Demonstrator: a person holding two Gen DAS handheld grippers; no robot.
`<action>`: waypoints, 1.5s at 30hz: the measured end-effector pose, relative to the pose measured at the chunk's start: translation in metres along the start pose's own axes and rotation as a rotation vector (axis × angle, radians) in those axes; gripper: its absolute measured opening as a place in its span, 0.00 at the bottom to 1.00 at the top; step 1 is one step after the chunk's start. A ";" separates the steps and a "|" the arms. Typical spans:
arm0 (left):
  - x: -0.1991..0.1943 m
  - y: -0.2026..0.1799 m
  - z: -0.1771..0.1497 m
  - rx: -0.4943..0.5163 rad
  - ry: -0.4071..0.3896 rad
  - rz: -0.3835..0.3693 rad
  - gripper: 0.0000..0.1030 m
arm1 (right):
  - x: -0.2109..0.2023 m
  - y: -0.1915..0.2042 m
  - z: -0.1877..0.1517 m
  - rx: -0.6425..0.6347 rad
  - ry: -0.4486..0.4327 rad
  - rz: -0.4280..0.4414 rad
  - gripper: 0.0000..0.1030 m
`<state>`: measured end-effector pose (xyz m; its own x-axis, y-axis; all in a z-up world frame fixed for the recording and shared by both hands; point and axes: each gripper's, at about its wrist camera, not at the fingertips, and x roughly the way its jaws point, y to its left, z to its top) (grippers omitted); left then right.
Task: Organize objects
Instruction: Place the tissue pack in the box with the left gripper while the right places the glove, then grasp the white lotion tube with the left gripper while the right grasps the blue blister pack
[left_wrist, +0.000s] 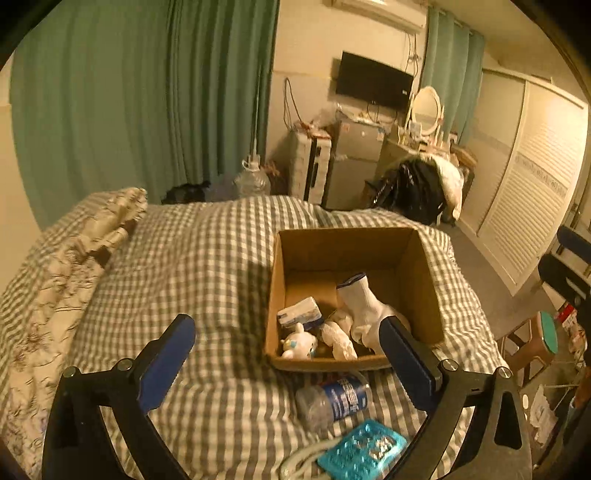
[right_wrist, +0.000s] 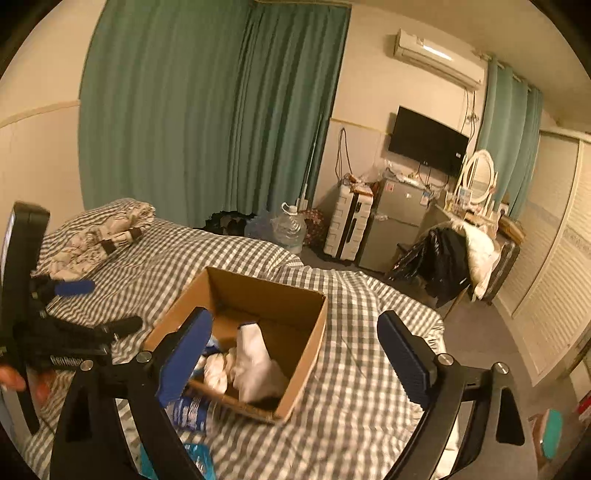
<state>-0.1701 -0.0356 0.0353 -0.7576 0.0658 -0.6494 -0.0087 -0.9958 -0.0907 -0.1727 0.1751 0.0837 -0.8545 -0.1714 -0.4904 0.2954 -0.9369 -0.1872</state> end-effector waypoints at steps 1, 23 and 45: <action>-0.010 0.002 -0.004 -0.003 -0.010 0.002 1.00 | -0.013 0.003 -0.002 -0.006 -0.004 0.010 0.90; 0.020 0.014 -0.169 -0.048 0.250 0.112 1.00 | -0.009 0.039 -0.147 0.072 0.255 0.124 0.92; 0.014 -0.013 -0.170 0.002 0.237 -0.037 0.36 | 0.002 0.041 -0.164 0.091 0.301 0.123 0.92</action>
<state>-0.0697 -0.0113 -0.1007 -0.5827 0.1154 -0.8044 -0.0353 -0.9925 -0.1168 -0.0926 0.1861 -0.0648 -0.6466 -0.1999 -0.7362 0.3376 -0.9404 -0.0411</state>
